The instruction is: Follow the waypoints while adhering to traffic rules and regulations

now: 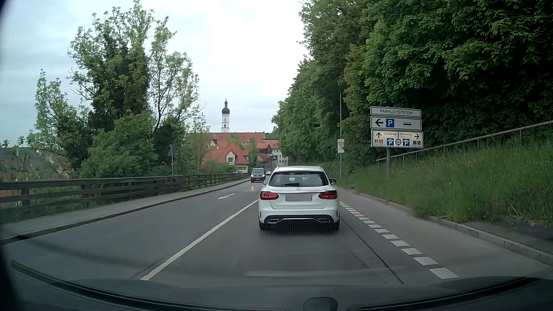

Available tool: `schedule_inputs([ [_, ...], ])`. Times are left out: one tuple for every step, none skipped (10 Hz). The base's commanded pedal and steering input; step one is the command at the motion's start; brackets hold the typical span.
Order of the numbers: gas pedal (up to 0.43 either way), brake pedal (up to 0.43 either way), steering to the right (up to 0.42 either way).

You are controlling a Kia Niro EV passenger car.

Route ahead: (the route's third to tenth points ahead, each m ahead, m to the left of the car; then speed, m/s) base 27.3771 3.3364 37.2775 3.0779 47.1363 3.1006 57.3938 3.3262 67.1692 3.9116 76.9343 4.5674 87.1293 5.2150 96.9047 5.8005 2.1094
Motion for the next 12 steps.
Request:
schedule_inputs([
  [0.000,0.030,-0.003],
  [0.000,0.030,-0.003],
  [0.000,0.037,-0.003],
  [0.000,0.030,-0.003],
  [0.000,0.037,-0.003],
  [0.000,0.030,-0.003],
  [0.000,0.000,-0.003],
  [0.000,0.000,-0.003],
  [0.000,0.000,-0.003],
  [0.000,0.000,-0.003],
  [0.000,0.000,-0.003],
  [0.087,0.000,-0.003],
])
